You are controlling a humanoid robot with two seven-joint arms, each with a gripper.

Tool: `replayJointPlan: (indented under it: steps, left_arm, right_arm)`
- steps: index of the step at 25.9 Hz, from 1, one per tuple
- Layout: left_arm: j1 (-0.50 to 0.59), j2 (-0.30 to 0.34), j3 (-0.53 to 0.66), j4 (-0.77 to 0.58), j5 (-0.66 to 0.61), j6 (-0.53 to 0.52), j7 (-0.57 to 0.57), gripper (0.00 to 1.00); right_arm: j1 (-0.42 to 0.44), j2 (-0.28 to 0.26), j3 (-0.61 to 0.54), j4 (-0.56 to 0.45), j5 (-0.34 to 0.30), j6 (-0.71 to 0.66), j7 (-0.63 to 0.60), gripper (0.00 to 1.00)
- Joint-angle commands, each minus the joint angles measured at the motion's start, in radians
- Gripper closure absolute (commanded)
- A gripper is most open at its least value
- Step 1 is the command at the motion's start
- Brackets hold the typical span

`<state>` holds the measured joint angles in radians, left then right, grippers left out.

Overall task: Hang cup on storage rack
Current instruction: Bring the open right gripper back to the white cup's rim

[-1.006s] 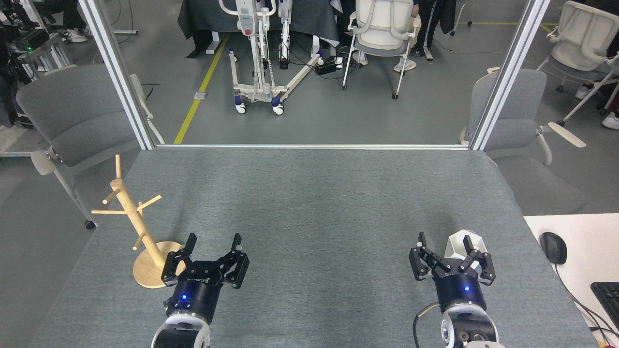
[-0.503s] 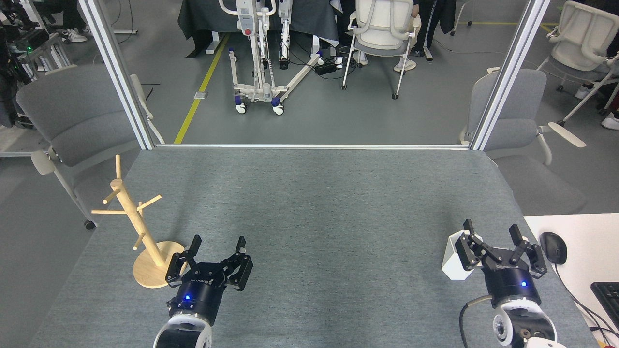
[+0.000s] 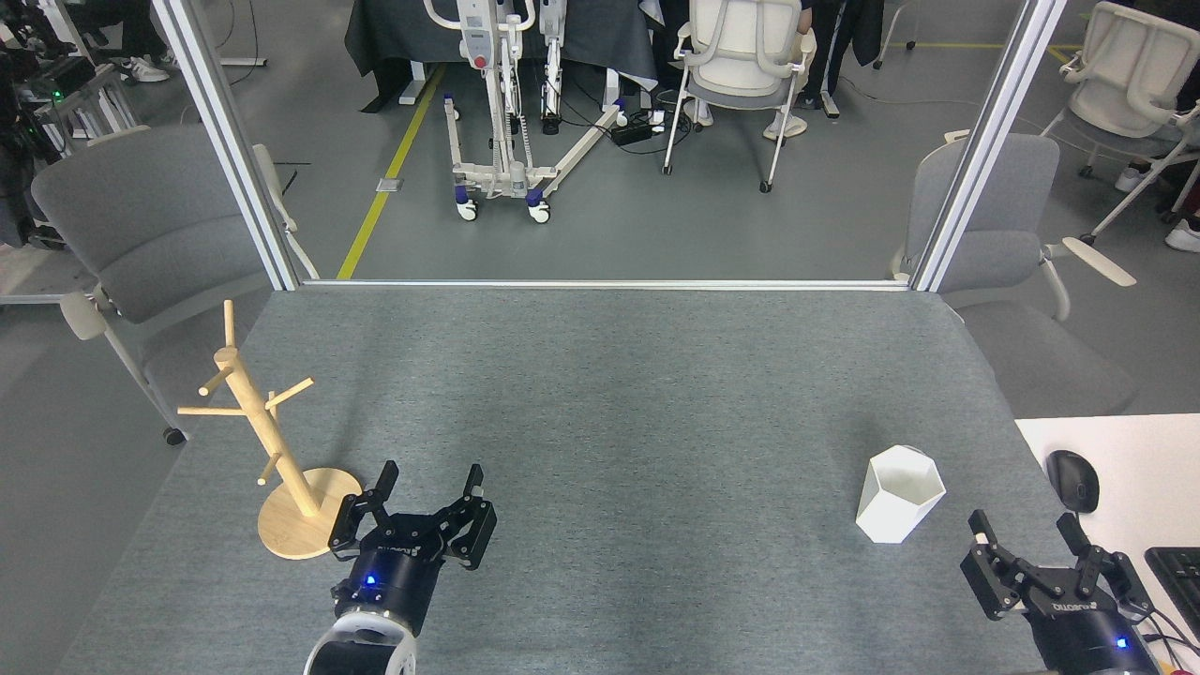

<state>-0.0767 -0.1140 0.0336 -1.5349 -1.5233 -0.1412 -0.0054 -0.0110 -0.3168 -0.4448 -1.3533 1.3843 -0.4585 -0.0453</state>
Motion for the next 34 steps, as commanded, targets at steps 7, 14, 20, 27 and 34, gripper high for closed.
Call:
replayJointPlan:
  steps: [7,14,20,27,34]
  left_arm:
    - [-0.001,-0.001,-0.020,0.013,0.000,0.005,0.001,0.01]
    - [-0.014,-0.003,-0.020,0.038,0.000,0.008,0.001,0.01]
    - [-0.014,-0.003,-0.020,0.039,0.000,0.011,0.001,0.01]
    - [-0.020,-0.003,-0.020,0.042,0.000,0.012,0.001,0.01]
    - [-0.023,-0.003,-0.020,0.053,0.000,0.012,0.001,0.01]
  right_arm:
    - [-0.053,-0.007,0.172,0.082,0.079,0.239,0.007,0.01]
    - [-0.052,-0.001,0.181,0.083,0.076,0.227,0.007,0.01]
    - [-0.056,0.007,0.202,0.085,0.079,0.227,0.009,0.01]
    - [-0.070,0.010,0.236,0.091,0.078,0.225,0.009,0.01]
    - [-0.112,0.008,0.264,0.157,0.078,0.207,0.007,0.01]
